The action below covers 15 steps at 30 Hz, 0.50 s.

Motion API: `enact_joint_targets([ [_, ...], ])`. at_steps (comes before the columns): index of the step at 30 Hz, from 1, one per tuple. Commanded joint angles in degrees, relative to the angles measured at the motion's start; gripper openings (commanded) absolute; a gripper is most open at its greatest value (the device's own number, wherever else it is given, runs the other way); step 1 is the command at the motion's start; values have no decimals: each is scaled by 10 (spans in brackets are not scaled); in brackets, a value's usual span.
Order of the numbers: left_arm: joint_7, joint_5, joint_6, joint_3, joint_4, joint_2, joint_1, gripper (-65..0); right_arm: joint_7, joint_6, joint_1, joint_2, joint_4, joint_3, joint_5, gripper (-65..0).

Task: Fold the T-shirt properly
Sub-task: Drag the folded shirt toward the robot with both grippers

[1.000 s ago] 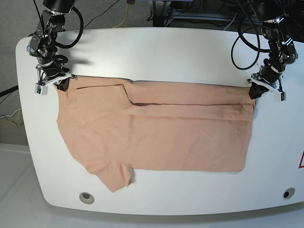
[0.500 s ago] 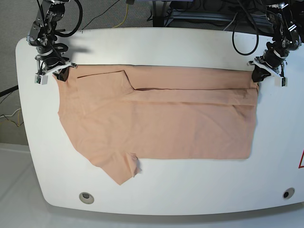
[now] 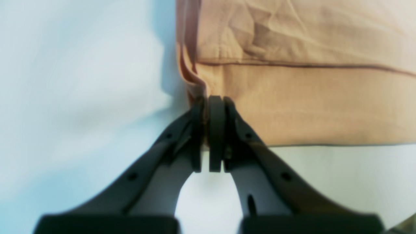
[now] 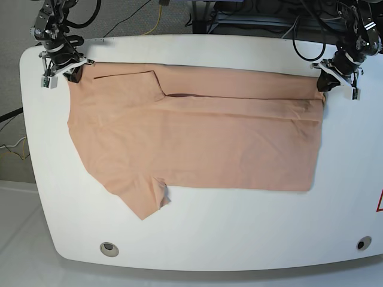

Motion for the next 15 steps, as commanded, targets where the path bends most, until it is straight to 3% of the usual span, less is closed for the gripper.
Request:
enact_joint_targets([
  [1, -9, -3, 0, -12, 26, -11, 13, -650, 8, -1, -15, 5, 26, 9, 0, -650],
  [15, -22, 0, 0, -39, 74, -10, 84, -650, 8, 2, -55, 2, 63, 5, 1, -650],
])
